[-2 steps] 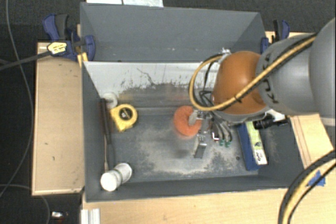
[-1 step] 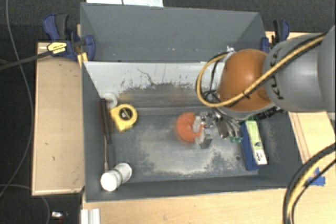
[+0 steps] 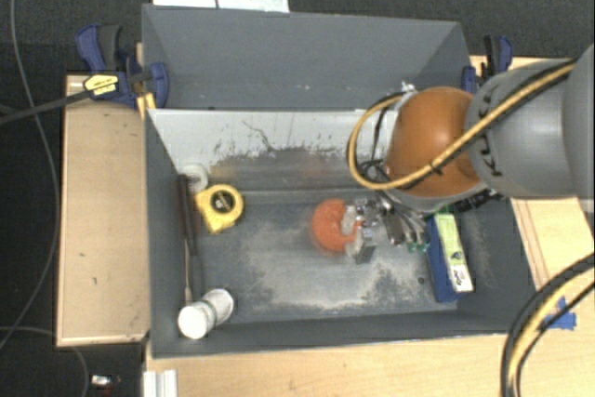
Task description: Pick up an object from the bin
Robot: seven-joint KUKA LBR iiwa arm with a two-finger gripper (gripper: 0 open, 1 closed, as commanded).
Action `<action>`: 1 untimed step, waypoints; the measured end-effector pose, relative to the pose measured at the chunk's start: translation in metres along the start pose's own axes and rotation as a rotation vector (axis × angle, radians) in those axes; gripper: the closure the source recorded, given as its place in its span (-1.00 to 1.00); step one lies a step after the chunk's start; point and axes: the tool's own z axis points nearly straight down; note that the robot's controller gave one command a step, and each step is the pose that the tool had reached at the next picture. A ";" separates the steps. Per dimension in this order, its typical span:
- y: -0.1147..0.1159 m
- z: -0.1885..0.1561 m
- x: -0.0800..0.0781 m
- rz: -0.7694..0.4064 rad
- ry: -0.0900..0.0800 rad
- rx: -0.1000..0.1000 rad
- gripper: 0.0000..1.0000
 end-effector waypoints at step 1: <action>0.020 -0.004 0.015 -0.181 -0.002 0.002 1.00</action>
Offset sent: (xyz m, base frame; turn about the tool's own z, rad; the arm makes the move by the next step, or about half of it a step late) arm -0.0265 0.0400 0.1684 -0.3490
